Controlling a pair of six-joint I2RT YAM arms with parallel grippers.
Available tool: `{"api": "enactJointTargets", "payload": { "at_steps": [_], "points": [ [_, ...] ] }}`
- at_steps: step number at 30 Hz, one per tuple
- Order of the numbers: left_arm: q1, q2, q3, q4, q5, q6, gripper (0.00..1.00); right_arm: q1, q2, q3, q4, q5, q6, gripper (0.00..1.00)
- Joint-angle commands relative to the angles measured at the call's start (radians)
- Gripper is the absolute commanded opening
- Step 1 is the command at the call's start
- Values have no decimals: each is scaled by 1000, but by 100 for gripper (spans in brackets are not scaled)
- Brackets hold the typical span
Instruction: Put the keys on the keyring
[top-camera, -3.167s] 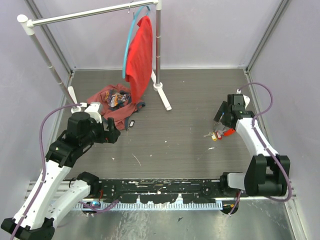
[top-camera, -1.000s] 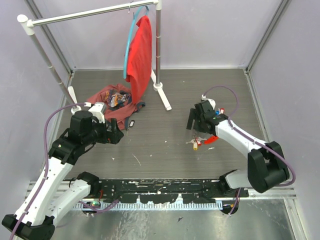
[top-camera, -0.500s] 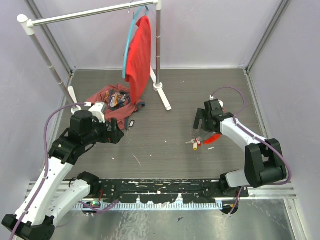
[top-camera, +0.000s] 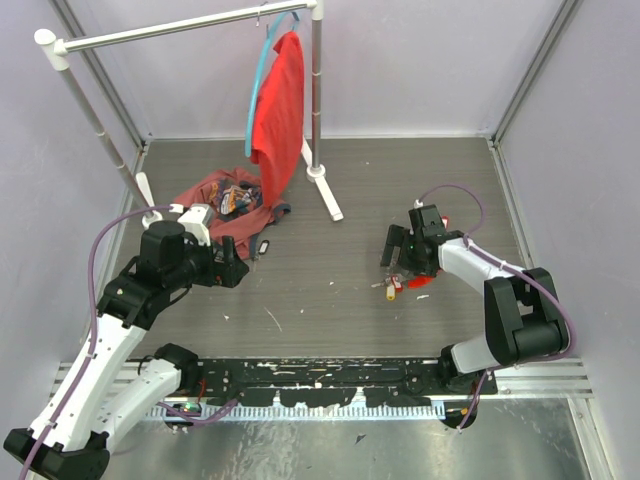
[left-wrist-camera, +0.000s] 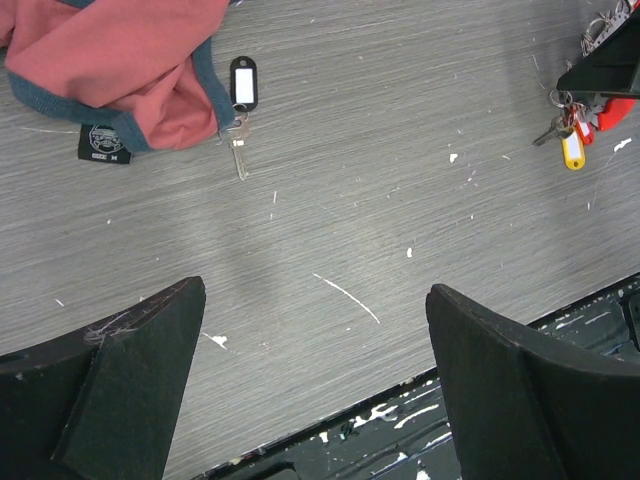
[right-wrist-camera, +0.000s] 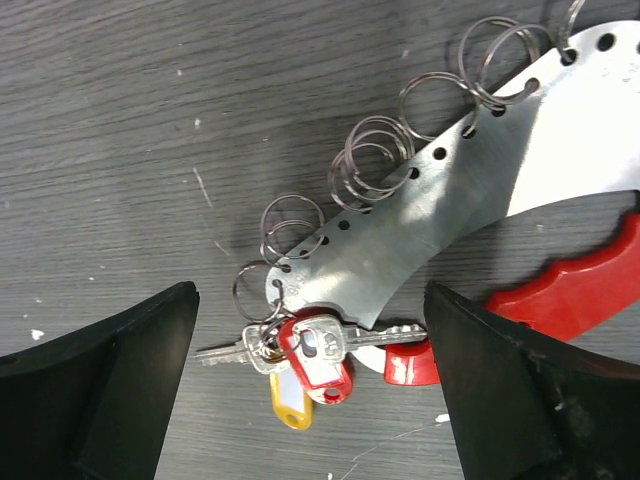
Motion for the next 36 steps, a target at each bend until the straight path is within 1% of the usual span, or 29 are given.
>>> {"api": "enactJointTargets", "payload": {
  "at_steps": [1,5,9,14,19,22,24,26,28,29,31,32,34,36],
  "points": [
    [4,-6,-11,27,17,1,98,-1,-12,-13,50,-85,32,100],
    [5,-3,-12,28,20,1,98,25,-23,-29,46,-126,45,100],
    [5,-3,-11,29,22,1,98,85,-36,-41,34,-137,66,100],
    [4,-3,-11,29,24,1,98,152,-52,-49,46,-200,113,100],
    [5,-1,-12,29,26,0,98,226,-86,-13,78,-315,170,100],
    [5,-1,-12,29,26,1,98,256,-104,-9,176,-468,214,100],
    [4,-3,-12,29,25,0,98,268,-125,-9,213,-520,239,100],
    [4,-5,-12,29,23,1,98,272,-155,24,158,-468,214,100],
    [4,-6,-11,29,23,0,98,279,-193,65,43,-300,165,100],
    [5,-6,-11,29,23,1,98,281,-209,81,-12,-191,141,100],
    [3,-3,-13,30,25,1,98,281,-224,99,-94,-61,97,100],
    [5,-2,-12,30,26,1,98,281,-224,103,-125,-19,85,99],
    [5,0,-11,29,29,1,98,282,-216,91,-150,-7,68,97],
    [4,0,-11,31,29,2,98,296,-203,72,-145,-31,66,94]
  ]
}}
